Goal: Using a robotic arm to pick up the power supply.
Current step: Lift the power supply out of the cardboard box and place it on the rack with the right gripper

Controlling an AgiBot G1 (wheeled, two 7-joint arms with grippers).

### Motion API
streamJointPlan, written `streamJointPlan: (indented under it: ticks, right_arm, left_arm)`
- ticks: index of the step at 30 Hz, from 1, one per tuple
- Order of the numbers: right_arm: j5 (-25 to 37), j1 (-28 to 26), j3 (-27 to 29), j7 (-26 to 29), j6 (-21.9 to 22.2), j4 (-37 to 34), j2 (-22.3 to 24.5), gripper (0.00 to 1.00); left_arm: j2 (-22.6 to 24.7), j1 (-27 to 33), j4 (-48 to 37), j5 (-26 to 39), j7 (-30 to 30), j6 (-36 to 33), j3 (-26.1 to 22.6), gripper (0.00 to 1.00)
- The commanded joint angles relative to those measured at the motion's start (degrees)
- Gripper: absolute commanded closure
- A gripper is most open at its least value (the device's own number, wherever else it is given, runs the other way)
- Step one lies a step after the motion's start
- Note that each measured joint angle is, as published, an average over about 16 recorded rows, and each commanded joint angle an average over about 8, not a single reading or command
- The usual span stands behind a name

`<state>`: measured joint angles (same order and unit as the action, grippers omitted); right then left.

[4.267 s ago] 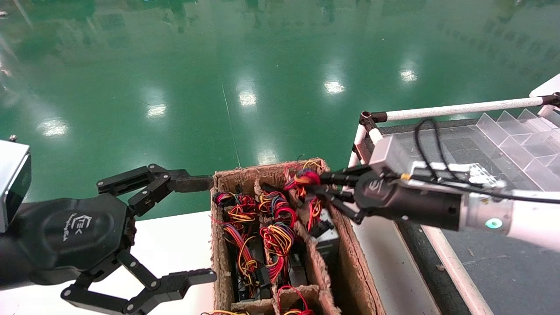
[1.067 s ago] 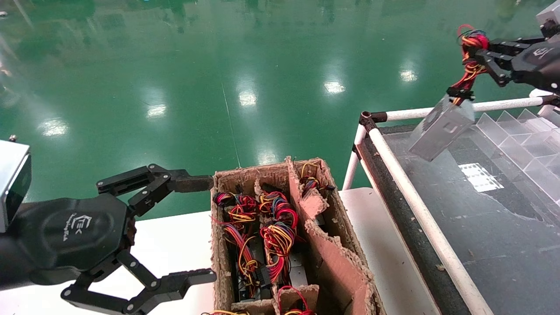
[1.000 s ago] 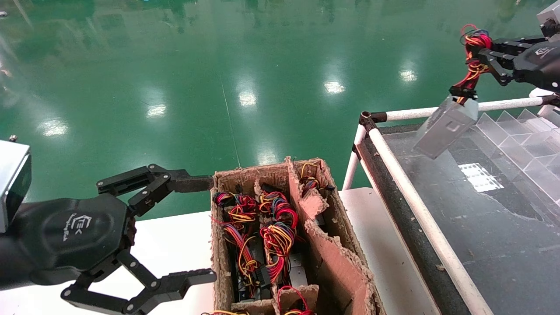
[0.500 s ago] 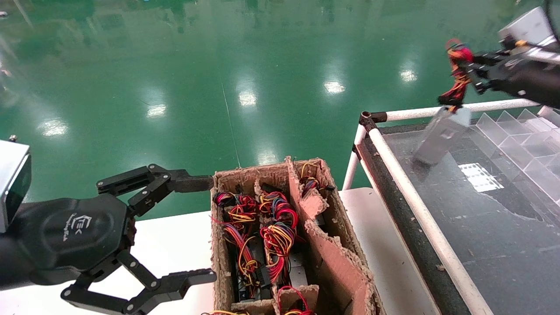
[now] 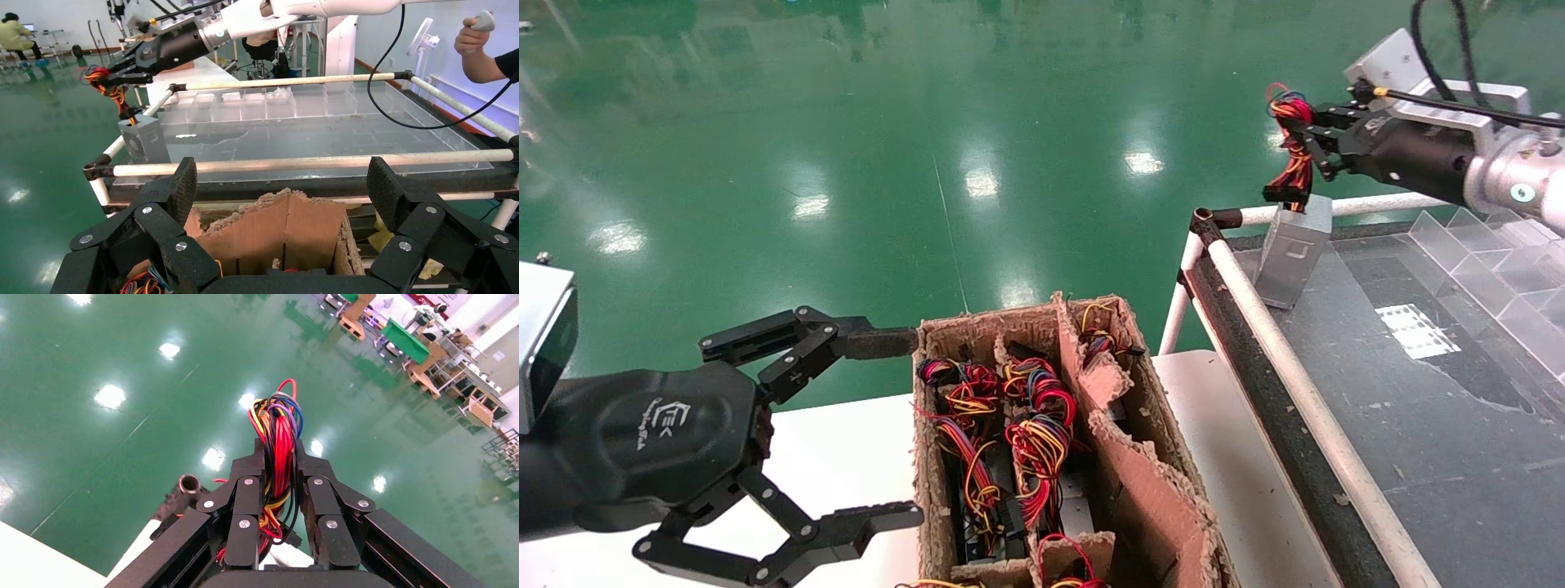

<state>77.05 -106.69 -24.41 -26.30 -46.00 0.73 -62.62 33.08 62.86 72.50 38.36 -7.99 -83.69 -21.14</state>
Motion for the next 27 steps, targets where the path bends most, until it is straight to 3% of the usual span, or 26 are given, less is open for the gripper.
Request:
streamJointPlan:
  ticks: [1,12,20,27]
  right_arm:
    - [0.0,-0.2,0.0,0.0,0.5,0.0,-0.8,1.00]
    - [0.5,-0.5,-0.4,-0.3,1.8,-0.3,-3.0,0.98]
    - [0.7,-0.4,-0.5,-0.2,1.9,-0.8,-2.7,0.02]
    - [0.8,-0.5,-0.5,0.2,1.7,-1.0,-2.2,0.00]
  left_arm:
    - [0.0,0.0,0.0,0.0,0.0,0.0,0.0,0.00]
    - [0.0,0.0,0.0,0.0,0.0,0.0,0.0,0.00]
    - [0.0,0.0,0.0,0.0,0.0,0.0,0.0,0.00]
    - [0.0,0.0,0.0,0.0,0.0,0.0,0.0,0.00]
